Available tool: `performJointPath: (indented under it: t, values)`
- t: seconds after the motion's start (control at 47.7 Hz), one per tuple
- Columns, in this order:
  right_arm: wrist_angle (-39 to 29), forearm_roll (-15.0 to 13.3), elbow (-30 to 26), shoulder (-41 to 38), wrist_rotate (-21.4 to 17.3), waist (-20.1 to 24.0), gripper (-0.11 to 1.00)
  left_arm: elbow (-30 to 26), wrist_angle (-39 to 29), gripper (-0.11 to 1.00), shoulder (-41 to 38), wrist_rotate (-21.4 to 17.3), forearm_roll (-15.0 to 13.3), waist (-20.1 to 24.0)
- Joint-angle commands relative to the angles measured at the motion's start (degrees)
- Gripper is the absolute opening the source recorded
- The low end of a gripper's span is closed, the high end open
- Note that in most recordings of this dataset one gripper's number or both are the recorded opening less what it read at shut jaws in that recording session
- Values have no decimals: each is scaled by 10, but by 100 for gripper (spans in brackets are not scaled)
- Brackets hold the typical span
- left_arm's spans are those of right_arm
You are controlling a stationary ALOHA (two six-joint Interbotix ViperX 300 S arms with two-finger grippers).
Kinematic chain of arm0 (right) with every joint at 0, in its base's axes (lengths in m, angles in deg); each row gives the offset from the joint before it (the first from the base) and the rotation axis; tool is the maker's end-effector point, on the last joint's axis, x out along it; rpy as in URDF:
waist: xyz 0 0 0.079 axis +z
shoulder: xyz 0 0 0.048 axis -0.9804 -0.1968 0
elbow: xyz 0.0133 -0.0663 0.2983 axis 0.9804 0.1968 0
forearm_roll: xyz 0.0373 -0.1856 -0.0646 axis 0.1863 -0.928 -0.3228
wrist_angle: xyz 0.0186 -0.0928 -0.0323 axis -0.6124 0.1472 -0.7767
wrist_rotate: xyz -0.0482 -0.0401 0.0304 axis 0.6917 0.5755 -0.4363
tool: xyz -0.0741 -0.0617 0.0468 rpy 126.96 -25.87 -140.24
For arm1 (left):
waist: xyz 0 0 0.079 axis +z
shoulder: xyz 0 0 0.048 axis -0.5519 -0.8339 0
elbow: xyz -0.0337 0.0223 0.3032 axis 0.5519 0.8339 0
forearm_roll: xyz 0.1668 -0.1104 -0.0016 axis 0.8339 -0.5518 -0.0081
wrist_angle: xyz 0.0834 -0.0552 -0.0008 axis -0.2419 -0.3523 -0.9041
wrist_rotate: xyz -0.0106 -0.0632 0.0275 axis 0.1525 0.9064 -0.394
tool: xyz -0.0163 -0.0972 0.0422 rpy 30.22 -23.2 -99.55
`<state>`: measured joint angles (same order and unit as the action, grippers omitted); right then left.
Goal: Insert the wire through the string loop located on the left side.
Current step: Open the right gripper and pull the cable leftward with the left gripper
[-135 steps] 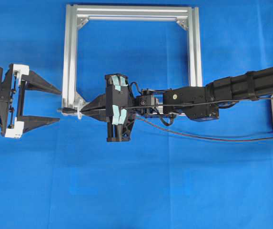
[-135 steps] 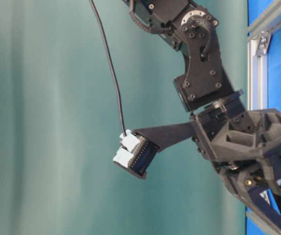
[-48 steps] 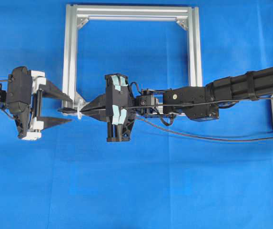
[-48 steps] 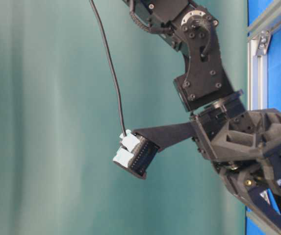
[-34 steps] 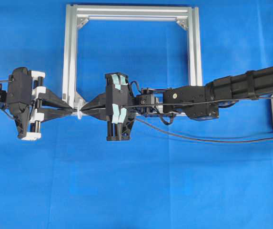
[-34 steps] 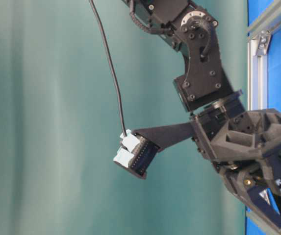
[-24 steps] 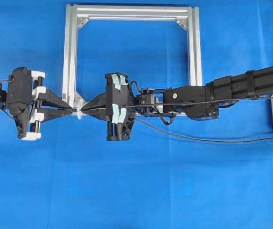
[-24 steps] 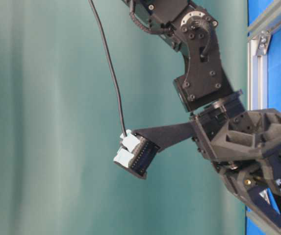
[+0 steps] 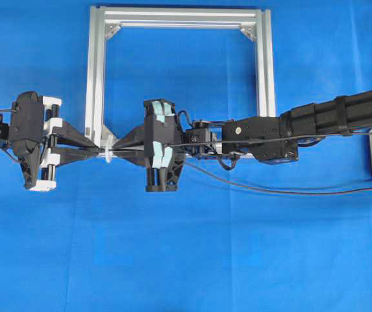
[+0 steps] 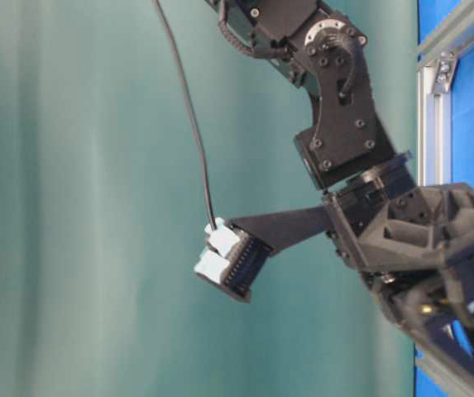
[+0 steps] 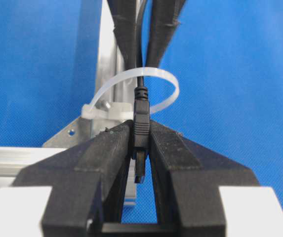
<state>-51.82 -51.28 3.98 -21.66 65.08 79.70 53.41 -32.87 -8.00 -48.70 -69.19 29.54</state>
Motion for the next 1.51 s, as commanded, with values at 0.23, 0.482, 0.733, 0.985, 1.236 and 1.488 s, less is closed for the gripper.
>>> performJointPath:
  t: [0.23, 0.482, 0.733, 0.985, 1.236, 1.488]
  values:
    - [2, 7, -5, 13, -1, 1, 92, -4, 3, 9, 5, 2, 1, 2]
    - [1, 7, -4, 13, -2, 1, 95, 8, -8, 9, 24, 3, 0, 1]
    - [4, 7, 4, 18, -1, 1, 95, 59, -11, 9, 121, 4, 1, 2]
    - [4, 7, 4, 18, 1, 0, 95, 85, -74, 9, 257, 4, 1, 2]
    - [4, 7, 4, 18, 1, 0, 95, 81, -205, 9, 439, 4, 1, 2]
    - [4, 6, 3, 18, 1, 0, 95, 38, -411, 9, 598, 4, 1, 2]
